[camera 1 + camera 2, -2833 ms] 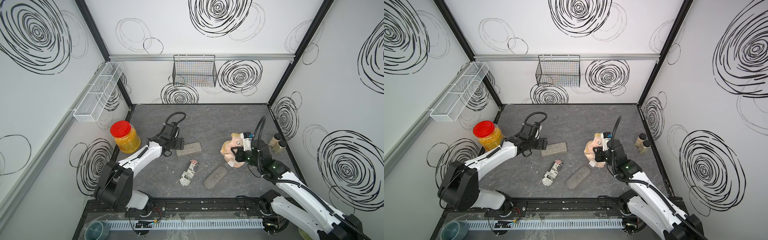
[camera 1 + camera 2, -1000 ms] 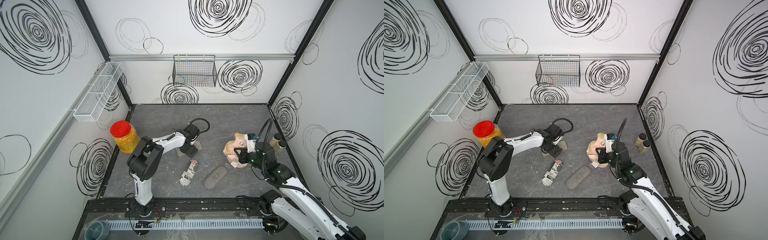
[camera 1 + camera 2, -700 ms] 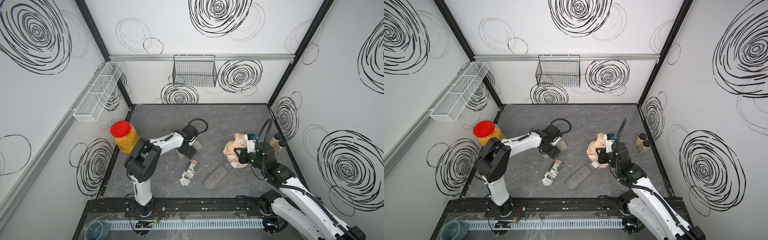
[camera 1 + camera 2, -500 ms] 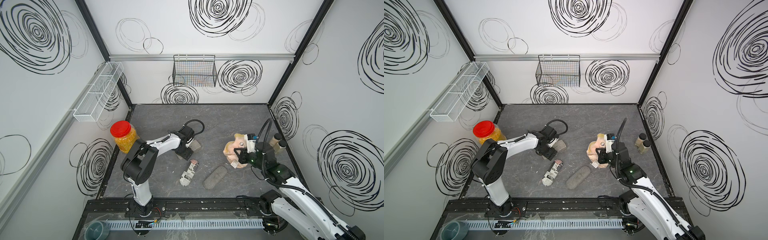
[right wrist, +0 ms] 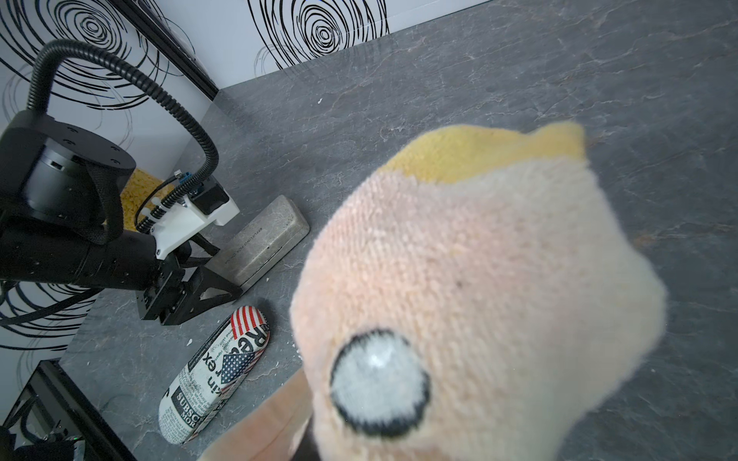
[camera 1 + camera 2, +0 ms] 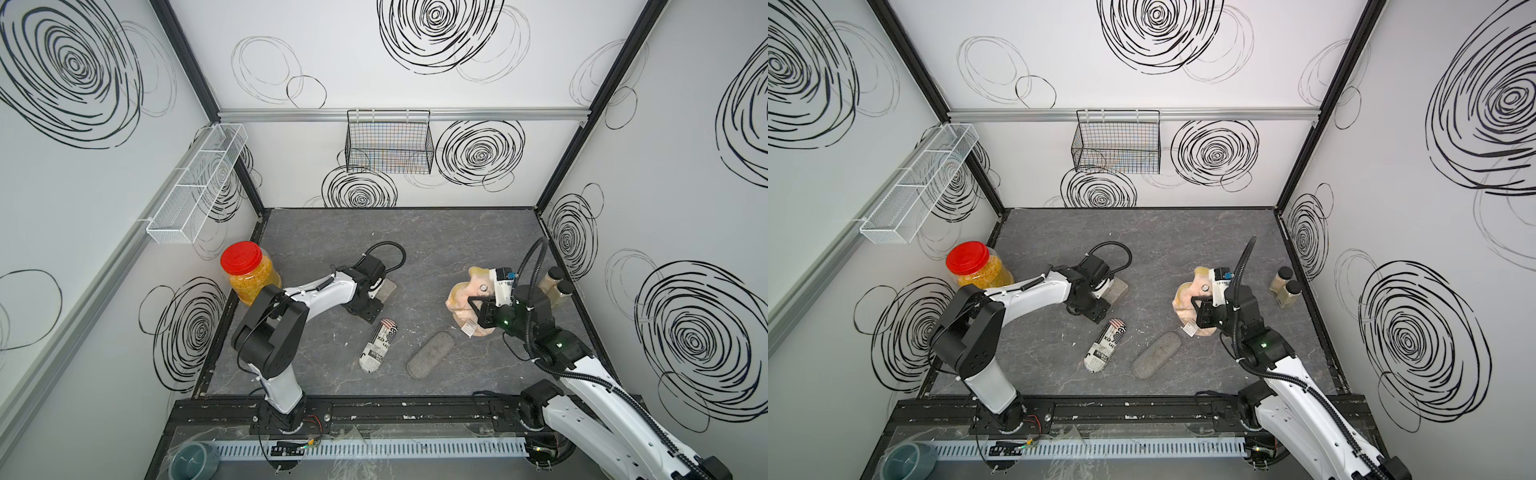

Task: Wipe the eyeglass case
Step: Pick up the eyeglass case from the center of the board, then wipe the dirt from the eyeglass case.

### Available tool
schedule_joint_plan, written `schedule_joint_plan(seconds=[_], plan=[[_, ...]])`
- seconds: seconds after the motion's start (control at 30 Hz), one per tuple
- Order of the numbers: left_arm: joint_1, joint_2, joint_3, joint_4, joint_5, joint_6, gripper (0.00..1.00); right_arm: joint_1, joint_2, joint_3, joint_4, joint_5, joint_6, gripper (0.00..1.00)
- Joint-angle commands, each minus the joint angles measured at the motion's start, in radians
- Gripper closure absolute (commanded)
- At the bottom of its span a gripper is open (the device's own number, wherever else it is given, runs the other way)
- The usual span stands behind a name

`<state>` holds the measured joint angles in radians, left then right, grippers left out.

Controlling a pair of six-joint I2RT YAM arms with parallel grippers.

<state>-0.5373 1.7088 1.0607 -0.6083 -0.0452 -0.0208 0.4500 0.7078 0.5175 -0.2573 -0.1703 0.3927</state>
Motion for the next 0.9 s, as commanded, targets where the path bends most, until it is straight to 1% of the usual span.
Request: schedule_joint_plan(seconds=[0.0, 0.17, 0.3, 0.37, 0.47, 0.6, 0.7, 0.87], plan=[[-0.016, -0.106, -0.003, 0.078, 0.0, -0.061, 0.36, -0.006, 0.0, 0.001, 0.025, -0.055, 0.028, 1.0], [-0.049, -0.237, -0.05, 0.179, 0.003, -0.079, 0.36, -0.005, 0.021, 0.033, 0.051, -0.107, 0.047, 1.0], [-0.098, -0.305, -0.114, 0.292, 0.054, -0.107, 0.36, -0.002, 0.038, 0.077, 0.103, -0.168, 0.057, 1.0], [-0.137, -0.313, -0.136, 0.34, 0.06, -0.114, 0.36, 0.009, 0.066, 0.115, 0.119, -0.185, 0.057, 1.0], [-0.189, -0.311, -0.163, 0.41, 0.065, -0.123, 0.37, 0.033, 0.117, 0.179, 0.114, -0.163, 0.035, 1.0], [-0.223, -0.311, -0.204, 0.483, 0.082, -0.135, 0.37, 0.066, 0.18, 0.251, 0.104, -0.152, -0.002, 1.0], [-0.254, -0.32, -0.23, 0.53, 0.082, -0.136, 0.37, 0.103, 0.238, 0.289, 0.096, -0.207, -0.033, 1.0], [-0.271, -0.32, -0.249, 0.566, 0.093, -0.137, 0.37, 0.174, 0.316, 0.302, 0.079, -0.228, -0.056, 1.0]])
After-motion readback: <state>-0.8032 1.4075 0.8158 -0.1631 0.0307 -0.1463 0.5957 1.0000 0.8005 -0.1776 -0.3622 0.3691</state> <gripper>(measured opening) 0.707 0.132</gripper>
